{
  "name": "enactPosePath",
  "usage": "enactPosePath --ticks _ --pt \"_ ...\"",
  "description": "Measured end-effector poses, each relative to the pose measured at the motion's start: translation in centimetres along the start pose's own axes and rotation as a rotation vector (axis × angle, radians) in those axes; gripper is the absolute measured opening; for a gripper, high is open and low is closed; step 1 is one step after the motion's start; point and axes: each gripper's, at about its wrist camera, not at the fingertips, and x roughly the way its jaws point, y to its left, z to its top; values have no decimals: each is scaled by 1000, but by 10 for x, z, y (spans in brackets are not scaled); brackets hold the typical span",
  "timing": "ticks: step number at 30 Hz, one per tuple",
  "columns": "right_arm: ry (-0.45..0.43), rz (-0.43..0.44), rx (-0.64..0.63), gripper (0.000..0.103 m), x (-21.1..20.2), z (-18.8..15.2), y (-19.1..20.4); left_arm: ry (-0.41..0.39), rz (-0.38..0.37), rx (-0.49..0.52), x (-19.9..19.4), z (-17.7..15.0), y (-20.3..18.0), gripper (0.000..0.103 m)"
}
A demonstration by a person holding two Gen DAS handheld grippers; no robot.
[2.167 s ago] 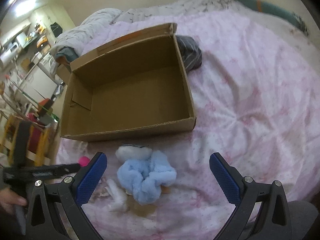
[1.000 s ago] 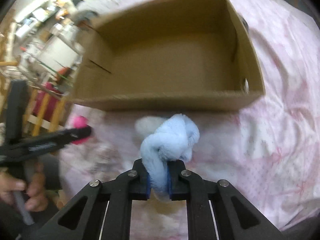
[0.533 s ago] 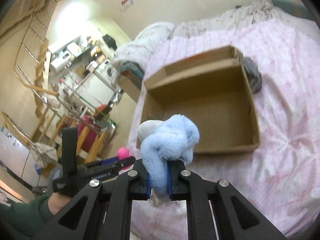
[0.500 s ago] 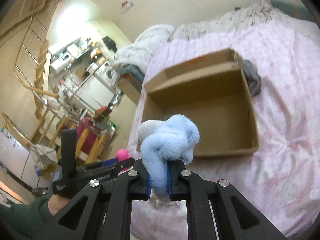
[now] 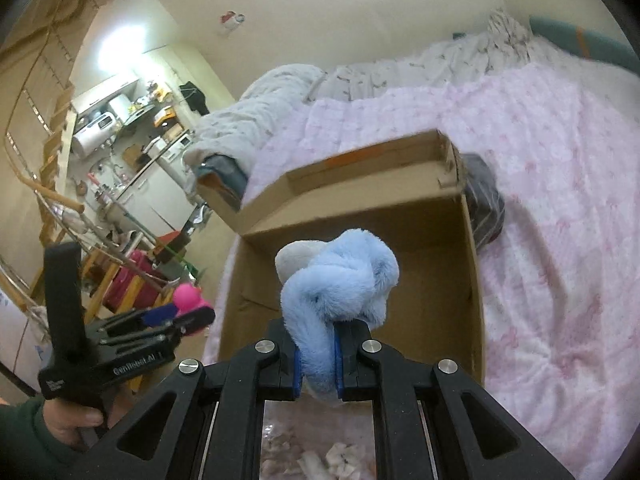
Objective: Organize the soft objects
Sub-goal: 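Carry the pink duck and blue scrunchie into the box and open both tools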
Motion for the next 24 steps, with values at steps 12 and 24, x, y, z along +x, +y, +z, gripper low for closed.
enactPosePath --ticks 12,24 --pt "205 -182 -85 13 54 -21 -3 53 21 22 47 -9 -5 43" --pt "240 -210 -59 13 59 -23 -7 81 19 21 59 -18 -8 43"
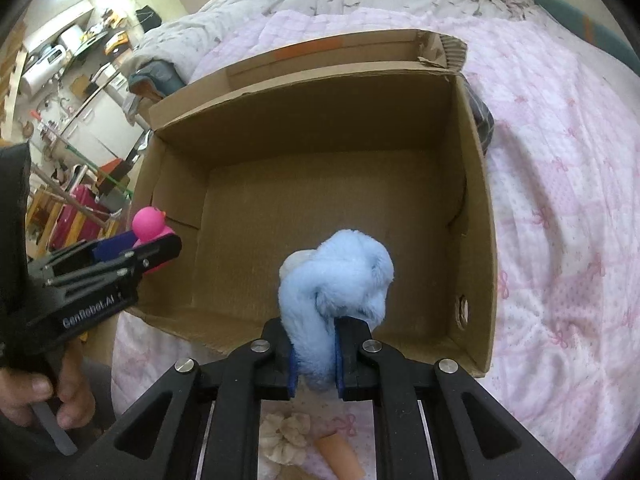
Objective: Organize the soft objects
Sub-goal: 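Carry the pink duck and blue scrunchie into the box and open both tools, then lift both tools out of the box back toward the remaining items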
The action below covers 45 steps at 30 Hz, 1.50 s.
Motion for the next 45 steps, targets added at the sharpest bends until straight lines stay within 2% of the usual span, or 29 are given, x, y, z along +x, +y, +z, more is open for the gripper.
enactPosePath --ticks 4,13,17,18,19,20,21,22,24,30,33,35,40,41,43,44,45 --pt "2 -1 -4 13 -1 -2 -1 37 -36 1 2 -3 0 43" --pt "11 -2 -6 14 1 -1 2 73 -31 11 9 -6 -2 44" --pt "14 13 -5 21 1 0 3 70 -25 27 8 -7 -5 45" --pt "16 17 -4 28 2 -1 3 71 -22 27 9 -7 -5 49" --pt "19 19 -4 41 3 -1 4 73 -24 26 9 -6 -5 55" --pt "23 24 -1 54 4 -1 4 79 -37 23 9 -6 -5 56" --pt "17 28 3 78 3 -1 5 85 -54 20 8 -5 -5 56" --pt "1 32 6 82 1 -1 6 83 -63 16 7 -5 -3 57" --pt "-12 41 1 82 -2 0 8 63 -46 13 3 -5 -1 63" --pt "-77 54 21 82 -14 3 6 8 -29 -6 -10 -4 3 63" --pt "-98 48 30 82 -18 3 5 -61 -12 -25 -25 -2 5 63" --pt "-113 44 28 82 -20 4 5 -110 28 -28 -33 -3 6 63" --pt "-186 -25 -26 82 -26 2 9 -116 32 -65 -38 -5 15 64" --pt "-196 -32 -36 82 -28 2 10 -111 26 -78 -39 -4 16 67" --pt "-212 -22 -46 82 -32 1 10 -107 -10 -127 -43 -6 24 84" --pt "-209 -17 -48 83 -34 0 10 -111 -20 -150 -47 -8 27 86" --pt "-206 -17 -54 92 -37 -1 12 -115 -24 -174 -49 -9 30 87"
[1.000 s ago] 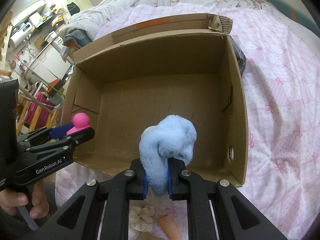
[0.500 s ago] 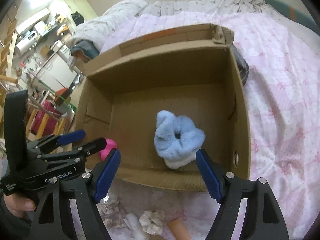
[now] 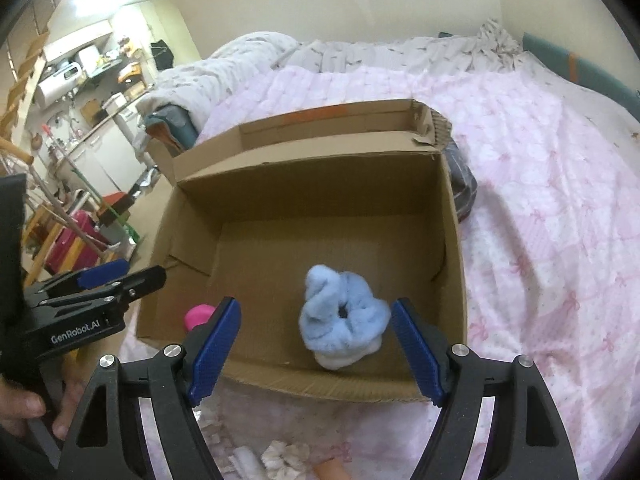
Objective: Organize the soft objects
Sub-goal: 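Lift both tools out of the box back toward the remaining items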
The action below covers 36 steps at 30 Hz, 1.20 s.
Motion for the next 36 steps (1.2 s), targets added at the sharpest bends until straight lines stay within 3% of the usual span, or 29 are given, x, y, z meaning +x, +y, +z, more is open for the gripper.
enactPosePath --ticks 1,5,7,12,14,18,22,27,36 --pt "-12 6 -7 102 -4 -1 2 -1 -3 -28 -2 -1 4 89" --pt "-36 4 -25 103 -16 -4 5 -21 -10 -54 -11 -5 12 92" --pt "-32 -7 -20 103 -19 -7 5 -58 -24 -60 -21 -9 15 103" --pt "-47 15 60 103 -33 -14 -5 -43 64 -81 -30 -24 26 103" --pt "-58 31 90 103 -40 -19 -9 -41 71 -74 -34 -31 29 103" --pt "-73 -15 72 103 -55 -29 -6 -50 87 -30 -44 -44 28 103" --pt "-80 -44 59 103 -67 -39 -4 -4 79 -37 -48 -63 33 103" --pt "-37 -22 100 103 -69 -53 -8 88 79 -87 -45 -85 41 103" --pt "86 13 153 103 -55 -62 -15 102 98 -70 -42 -95 34 103"
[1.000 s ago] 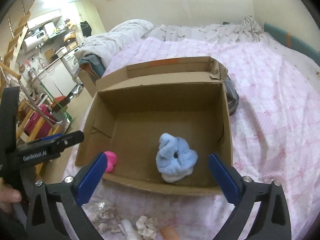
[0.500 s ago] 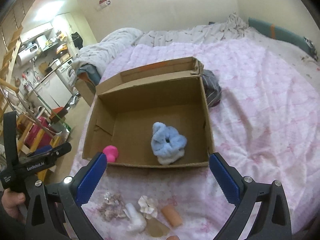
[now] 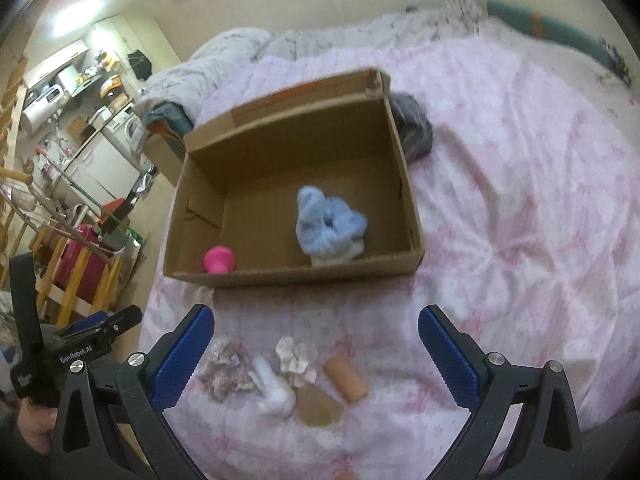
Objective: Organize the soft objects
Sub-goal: 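Lift both tools out of the box back toward the remaining items, then grasp the lace scrunchie with the left tool while the right tool grasps the tan cylinder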
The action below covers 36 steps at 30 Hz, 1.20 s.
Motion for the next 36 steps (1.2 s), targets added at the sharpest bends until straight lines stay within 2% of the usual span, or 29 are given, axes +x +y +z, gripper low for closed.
enactPosePath --ticks 3,5,6,7,10,13,17,20,22,23,24,25,31,33,36 --pt "42 1 4 103 8 -3 0 73 -4 33 15 -3 -7 101" --pt "42 -3 -2 103 9 -4 0 139 -41 45 28 -9 -11 88" --pt "43 -3 1 103 10 -5 0 178 -69 50 35 -11 -15 77" --pt "43 -1 5 103 11 -5 0 201 -90 54 39 -13 -17 70" --pt "48 -5 16 103 14 -5 -3 272 -132 94 56 -17 -31 70" --pt "72 -9 33 103 20 -5 -6 322 -135 159 78 -18 -47 67" --pt "84 -11 36 103 24 -5 -6 373 -155 157 98 -21 -53 65" --pt "82 -7 38 103 24 -5 -6 369 -144 223 101 -27 -65 58" --pt "73 4 42 103 23 -5 -7 350 -131 252 97 -29 -70 32" --pt "71 5 42 103 24 -4 -8 341 -132 248 96 -29 -69 26" --pt "70 8 48 103 25 -4 -9 335 -145 232 93 -28 -68 16" --pt "72 11 54 103 25 -4 -9 329 -159 208 89 -26 -65 12" --pt "86 4 61 103 28 -4 -11 227 -277 117 47 -12 -45 10" --pt "94 -6 68 103 29 -5 -14 181 -279 101 31 -12 -40 10" --pt "140 -35 74 103 38 -6 -17 109 -240 85 12 -4 -29 10"
